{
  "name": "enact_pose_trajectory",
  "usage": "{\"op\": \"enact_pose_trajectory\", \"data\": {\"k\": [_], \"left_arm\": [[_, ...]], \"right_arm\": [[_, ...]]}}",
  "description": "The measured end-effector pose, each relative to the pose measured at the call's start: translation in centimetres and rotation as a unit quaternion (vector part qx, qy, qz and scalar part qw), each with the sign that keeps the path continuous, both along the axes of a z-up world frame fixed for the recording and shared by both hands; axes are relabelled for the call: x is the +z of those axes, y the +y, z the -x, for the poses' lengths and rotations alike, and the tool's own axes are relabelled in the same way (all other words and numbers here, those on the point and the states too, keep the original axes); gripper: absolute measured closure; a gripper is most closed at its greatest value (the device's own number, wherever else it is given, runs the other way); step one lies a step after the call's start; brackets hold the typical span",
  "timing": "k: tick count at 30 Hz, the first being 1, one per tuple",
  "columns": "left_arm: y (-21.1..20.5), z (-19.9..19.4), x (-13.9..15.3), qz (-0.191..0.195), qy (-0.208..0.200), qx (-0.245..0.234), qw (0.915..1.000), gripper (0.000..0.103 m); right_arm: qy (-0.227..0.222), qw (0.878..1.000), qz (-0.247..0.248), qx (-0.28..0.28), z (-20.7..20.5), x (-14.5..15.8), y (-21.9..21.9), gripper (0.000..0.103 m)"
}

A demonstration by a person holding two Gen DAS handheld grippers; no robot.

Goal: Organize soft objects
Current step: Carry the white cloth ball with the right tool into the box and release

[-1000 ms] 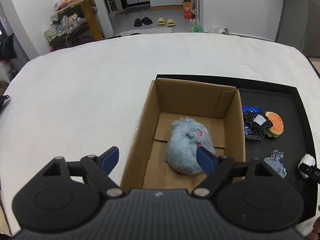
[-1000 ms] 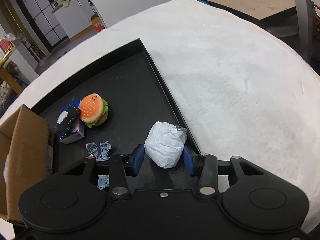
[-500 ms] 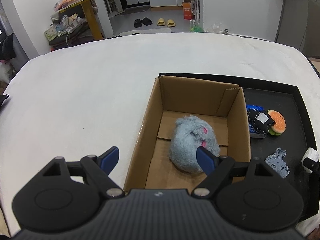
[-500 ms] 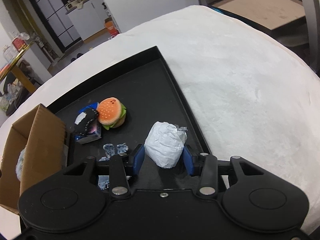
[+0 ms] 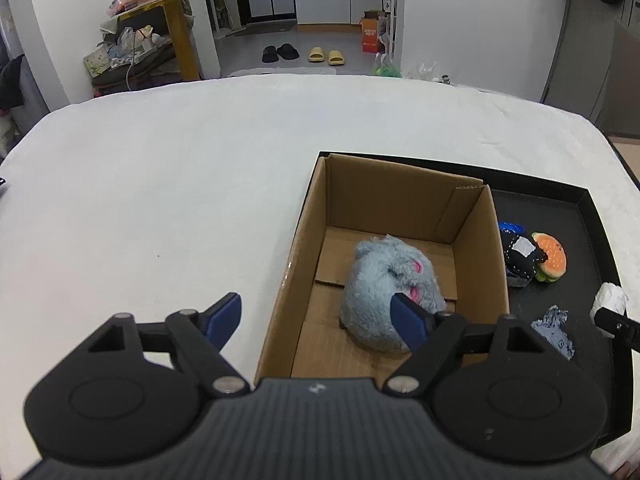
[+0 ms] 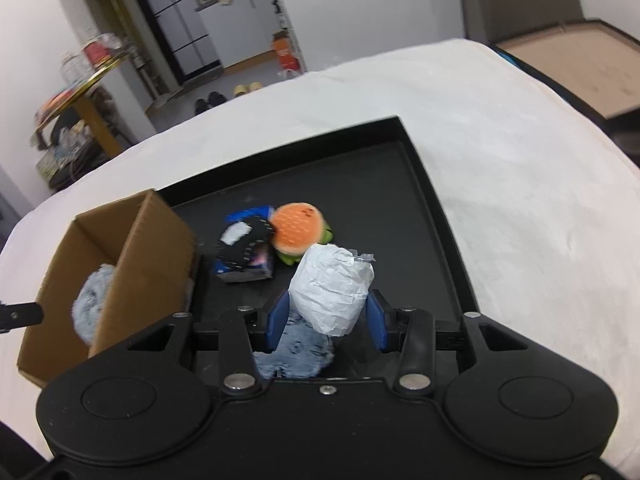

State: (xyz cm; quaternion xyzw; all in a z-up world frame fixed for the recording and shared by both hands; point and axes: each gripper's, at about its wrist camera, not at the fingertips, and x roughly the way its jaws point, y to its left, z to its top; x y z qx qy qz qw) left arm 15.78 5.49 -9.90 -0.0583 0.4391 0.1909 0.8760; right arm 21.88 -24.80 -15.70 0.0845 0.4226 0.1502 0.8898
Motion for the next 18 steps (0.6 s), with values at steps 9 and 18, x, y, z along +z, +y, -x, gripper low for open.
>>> {"op": "enact_pose_trajectory", "data": {"k": [9,18], "left_arm": [[1.6,0.5,-0.5,0.040,-0.025,0.005,0.9989,0.029],[3.2,0.7,-1.1,0.072,-0.040,0.017,0.9964,0.044]], "right_arm": [[-0.020,0.999,0.018,0.041,0.2,2.2,3.3,0.061],[-0.036,0.995,0.037,0.086,0.0,4.5,7.4,0.061]]}}
